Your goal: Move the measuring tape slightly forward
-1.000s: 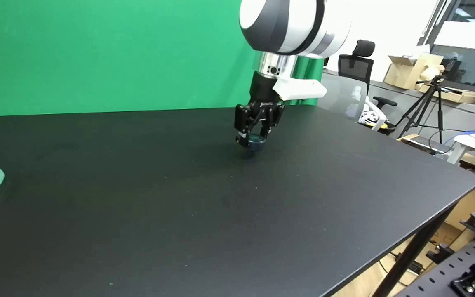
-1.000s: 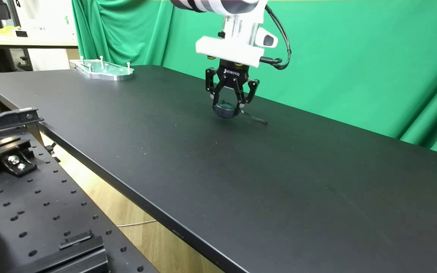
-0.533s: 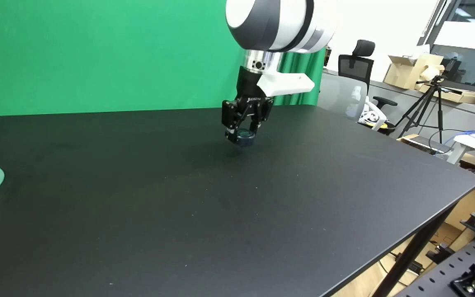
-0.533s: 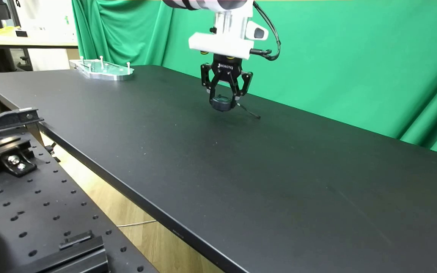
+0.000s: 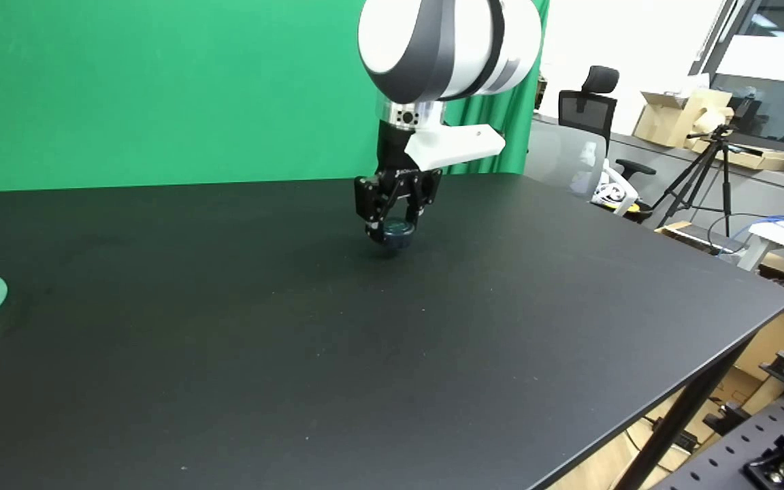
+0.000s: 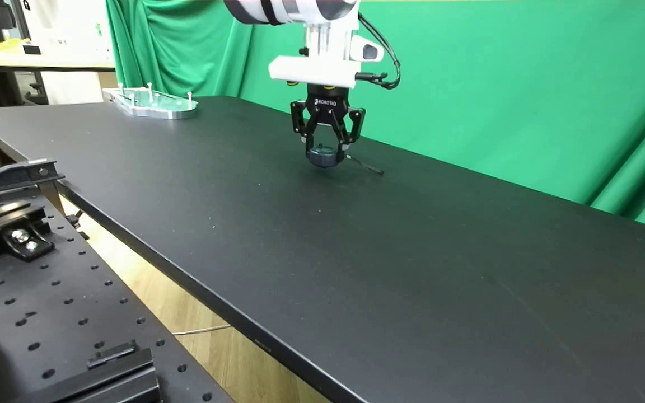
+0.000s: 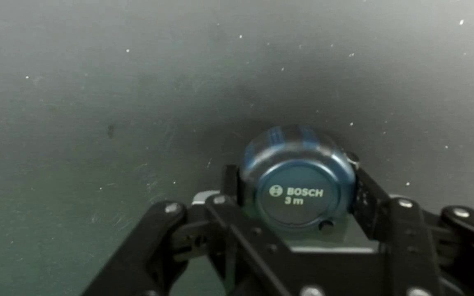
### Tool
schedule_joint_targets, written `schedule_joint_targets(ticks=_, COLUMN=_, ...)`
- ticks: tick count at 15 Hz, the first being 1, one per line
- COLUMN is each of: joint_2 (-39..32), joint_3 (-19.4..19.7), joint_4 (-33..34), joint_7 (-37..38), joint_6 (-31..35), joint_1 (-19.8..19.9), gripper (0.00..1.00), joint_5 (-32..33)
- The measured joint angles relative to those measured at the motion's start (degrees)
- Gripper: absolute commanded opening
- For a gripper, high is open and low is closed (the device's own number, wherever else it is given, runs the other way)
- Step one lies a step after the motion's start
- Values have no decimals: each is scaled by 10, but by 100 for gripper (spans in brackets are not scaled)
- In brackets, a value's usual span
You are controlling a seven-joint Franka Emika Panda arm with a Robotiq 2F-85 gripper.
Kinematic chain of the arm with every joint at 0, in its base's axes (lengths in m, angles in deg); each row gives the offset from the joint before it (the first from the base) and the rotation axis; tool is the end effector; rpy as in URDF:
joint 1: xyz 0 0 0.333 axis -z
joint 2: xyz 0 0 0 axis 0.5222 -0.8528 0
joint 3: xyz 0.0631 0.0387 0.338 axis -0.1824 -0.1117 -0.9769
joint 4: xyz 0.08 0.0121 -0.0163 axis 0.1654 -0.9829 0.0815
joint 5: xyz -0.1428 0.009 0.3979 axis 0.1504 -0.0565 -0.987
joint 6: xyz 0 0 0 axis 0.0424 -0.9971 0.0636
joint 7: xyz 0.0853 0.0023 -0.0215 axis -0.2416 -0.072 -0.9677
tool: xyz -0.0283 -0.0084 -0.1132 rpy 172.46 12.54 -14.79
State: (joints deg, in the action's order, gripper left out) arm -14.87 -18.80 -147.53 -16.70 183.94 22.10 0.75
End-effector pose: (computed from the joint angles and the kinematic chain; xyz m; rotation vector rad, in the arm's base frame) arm 0.5757 0.0637 0.1535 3.0384 0.3838 0.1633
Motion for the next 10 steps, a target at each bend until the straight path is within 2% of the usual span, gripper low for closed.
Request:
schedule_joint_targets(ticks=4, joint_2=-10, joint_3=-3, joint_4=5, joint_7=2, joint_6=-7, joint_1=1, gripper=42, joint_5=-4)
schedule_joint_targets(ticks=5, joint_2=-12, joint_3=-5, joint_4=8, joint_7=2, joint_6=-11, joint_1=3, gripper=92, joint_5=-7)
schedule_joint_targets(ticks=8, joint_2=-15, joint_3=-15, joint_4=14, joint_7=2, joint_6=-28, joint_1=9, gripper=100, joint_5=-22)
schedule_joint_targets(ticks=10, joint_2=-15, joint_3=-20, joint_4=20, joint_7=2, joint_6=-38, joint_1=13, gripper=100, joint_5=-29)
